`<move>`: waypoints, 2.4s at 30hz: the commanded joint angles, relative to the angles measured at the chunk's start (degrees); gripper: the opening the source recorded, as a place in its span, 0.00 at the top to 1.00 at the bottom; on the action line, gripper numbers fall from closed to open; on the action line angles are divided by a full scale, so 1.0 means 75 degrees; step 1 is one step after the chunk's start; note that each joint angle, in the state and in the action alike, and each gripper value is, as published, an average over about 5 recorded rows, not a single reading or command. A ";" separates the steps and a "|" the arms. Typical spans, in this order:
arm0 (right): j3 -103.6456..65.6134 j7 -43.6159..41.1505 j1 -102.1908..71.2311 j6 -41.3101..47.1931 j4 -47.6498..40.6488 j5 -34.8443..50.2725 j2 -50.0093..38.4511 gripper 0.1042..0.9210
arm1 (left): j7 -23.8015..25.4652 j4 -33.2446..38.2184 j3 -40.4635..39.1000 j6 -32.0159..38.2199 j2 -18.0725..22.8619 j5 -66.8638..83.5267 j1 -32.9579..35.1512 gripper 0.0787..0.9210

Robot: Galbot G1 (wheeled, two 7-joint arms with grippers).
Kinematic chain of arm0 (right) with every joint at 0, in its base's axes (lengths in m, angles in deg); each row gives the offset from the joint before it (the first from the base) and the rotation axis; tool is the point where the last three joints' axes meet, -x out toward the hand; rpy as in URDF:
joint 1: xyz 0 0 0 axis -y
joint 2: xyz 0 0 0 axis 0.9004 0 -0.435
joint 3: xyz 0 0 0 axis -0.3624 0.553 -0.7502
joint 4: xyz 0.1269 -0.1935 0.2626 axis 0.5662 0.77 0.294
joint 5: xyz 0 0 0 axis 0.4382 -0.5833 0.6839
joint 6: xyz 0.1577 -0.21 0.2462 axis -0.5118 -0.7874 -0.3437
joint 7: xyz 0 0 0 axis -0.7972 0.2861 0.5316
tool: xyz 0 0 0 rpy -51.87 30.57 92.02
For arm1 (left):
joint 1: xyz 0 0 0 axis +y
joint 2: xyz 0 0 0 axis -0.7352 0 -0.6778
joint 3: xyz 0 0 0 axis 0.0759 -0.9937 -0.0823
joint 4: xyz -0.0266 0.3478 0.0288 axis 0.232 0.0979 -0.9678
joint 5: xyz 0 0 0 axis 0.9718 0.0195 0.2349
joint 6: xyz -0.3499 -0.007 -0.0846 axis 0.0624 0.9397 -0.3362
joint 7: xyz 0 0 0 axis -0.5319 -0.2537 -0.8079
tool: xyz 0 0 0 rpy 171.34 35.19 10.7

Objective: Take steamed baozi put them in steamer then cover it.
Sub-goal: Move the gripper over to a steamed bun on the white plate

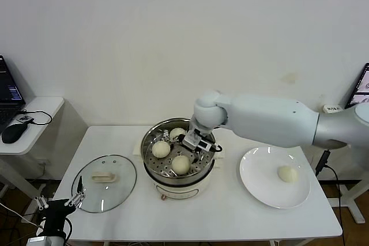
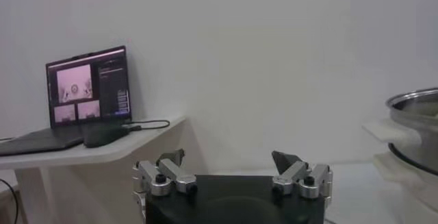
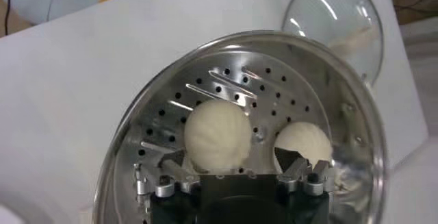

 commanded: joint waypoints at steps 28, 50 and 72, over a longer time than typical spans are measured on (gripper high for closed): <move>-0.3592 -0.0988 -0.3578 0.2260 0.0286 -0.1090 -0.5527 0.12 | 0.0041 -0.0016 -0.0404 -0.0066 -0.0191 -0.0123 -0.0234 0.12; -0.6239 -0.0662 -0.6561 0.1735 -0.1623 -0.3089 -0.4333 0.12 | 0.0049 0.0085 -0.0285 -0.0090 -0.0164 -0.0185 -0.0052 0.12; -0.6291 -0.0371 -0.6511 0.1837 -0.2272 -0.3295 -0.3435 0.21 | 0.0058 0.0080 -0.0204 -0.0099 -0.0164 -0.0165 -0.0068 0.12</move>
